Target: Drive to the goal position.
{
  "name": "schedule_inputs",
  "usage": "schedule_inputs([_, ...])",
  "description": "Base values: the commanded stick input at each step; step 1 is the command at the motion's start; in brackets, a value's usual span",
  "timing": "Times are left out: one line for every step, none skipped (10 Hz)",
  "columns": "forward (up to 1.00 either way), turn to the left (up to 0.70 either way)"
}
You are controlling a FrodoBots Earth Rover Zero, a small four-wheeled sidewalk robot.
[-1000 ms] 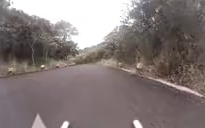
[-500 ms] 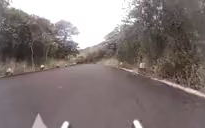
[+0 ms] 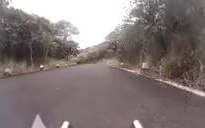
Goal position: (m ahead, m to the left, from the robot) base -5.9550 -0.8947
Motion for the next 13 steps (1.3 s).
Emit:
schedule_inputs([0.50, 0.00])
schedule_inputs([0.50, 0.00])
schedule_inputs([0.50, 0.00])
schedule_inputs([0.50, 0.00])
schedule_inputs([0.50, 0.00])
schedule_inputs([0.50, 0.00])
schedule_inputs([0.50, 0.00])
schedule_inputs([0.50, 0.00])
schedule_inputs([0.50, 0.00])
schedule_inputs([0.50, -0.04])
schedule_inputs([0.50, -0.50])
schedule_inputs([0.50, -0.50])
schedule_inputs([0.50, -0.50])
